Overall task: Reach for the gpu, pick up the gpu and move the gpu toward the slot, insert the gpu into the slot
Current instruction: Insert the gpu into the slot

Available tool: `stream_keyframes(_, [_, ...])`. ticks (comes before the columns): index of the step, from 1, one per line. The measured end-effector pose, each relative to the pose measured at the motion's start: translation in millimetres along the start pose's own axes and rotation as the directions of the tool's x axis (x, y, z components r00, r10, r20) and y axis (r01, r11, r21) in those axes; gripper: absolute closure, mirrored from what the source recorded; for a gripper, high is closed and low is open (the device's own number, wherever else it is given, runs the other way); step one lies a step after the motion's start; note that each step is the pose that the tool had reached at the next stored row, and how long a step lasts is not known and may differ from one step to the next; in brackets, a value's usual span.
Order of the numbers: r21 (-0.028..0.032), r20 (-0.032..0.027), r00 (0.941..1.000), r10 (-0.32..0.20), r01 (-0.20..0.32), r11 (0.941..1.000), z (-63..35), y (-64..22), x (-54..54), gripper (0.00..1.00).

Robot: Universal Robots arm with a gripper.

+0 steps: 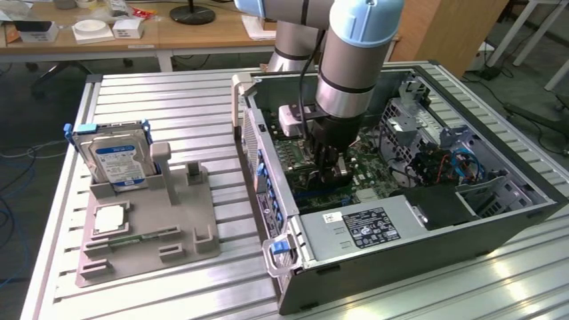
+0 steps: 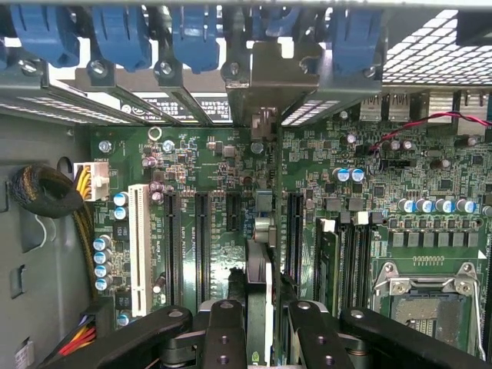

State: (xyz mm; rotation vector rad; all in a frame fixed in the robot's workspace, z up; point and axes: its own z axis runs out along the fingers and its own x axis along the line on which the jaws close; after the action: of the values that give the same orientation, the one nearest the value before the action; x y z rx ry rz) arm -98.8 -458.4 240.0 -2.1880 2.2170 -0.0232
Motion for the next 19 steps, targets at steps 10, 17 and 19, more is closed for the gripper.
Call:
stream_keyframes(10, [0.0001, 0.0002, 1.0000, 0.000, 0.000, 1.0000, -0.5, -0.1, 0.9, 0.74])
stream_keyframes(17, [0.0001, 0.0001, 1.0000, 0.000, 0.000, 1.0000, 0.7, 0.0, 0.9, 0.74])
stream_keyframes(19, [-0.0001, -0.0002, 1.0000, 0.000, 0.000, 1.0000, 1.1, 0.0, 0.9, 0.74])
